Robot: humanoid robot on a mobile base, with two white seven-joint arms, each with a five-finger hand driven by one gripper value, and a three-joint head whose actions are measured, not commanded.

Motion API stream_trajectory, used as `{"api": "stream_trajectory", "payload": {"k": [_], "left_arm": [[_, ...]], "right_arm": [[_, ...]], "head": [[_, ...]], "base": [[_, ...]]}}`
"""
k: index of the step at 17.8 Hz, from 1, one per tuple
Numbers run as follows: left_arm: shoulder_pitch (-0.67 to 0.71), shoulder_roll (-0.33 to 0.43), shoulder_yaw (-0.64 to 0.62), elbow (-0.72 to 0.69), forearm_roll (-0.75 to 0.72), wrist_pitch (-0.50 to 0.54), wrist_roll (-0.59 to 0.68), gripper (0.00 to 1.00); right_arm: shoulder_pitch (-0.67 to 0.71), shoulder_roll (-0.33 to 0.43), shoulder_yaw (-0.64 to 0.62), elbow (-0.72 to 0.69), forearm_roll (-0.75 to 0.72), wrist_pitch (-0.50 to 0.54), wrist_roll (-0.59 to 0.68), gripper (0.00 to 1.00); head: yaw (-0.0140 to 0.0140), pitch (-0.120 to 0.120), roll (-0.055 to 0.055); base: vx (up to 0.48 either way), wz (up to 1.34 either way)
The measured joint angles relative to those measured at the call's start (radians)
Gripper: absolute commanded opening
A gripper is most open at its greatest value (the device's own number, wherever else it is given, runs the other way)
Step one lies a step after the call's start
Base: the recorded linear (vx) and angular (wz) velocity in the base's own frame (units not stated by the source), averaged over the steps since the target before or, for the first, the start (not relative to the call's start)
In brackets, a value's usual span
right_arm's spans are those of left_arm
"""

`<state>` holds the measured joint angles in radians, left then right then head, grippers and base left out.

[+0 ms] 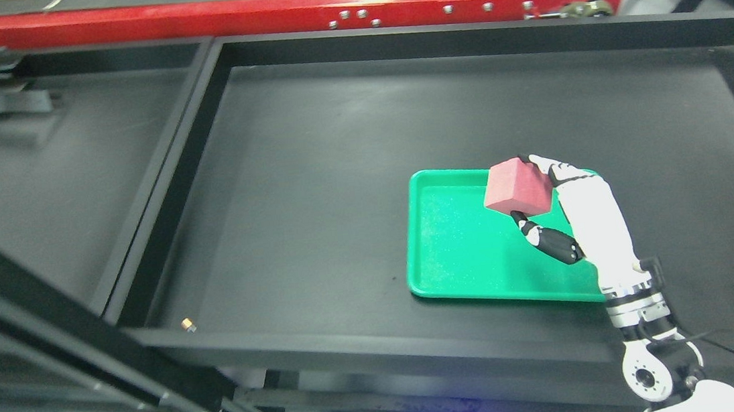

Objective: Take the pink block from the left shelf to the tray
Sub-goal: 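Turn toward the white table carrying the pink cube in the right hand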

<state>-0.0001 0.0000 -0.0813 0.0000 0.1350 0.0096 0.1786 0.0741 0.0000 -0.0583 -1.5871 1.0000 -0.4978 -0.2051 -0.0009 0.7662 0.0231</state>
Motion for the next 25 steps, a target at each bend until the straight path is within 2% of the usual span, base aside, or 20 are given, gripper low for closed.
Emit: {"api": "stream_trajectory", "payload": {"k": [25], "left_arm": [[0.000,0.000,0.000,0.000,0.000,0.000,0.000,1.00]], "right_arm": [[0.050,0.000,-0.038,-0.045,-0.108,-0.002,0.000,0.02]], "head": [[0.0000,0.000,0.000]], "base": [[-0.148,0.86]]}}
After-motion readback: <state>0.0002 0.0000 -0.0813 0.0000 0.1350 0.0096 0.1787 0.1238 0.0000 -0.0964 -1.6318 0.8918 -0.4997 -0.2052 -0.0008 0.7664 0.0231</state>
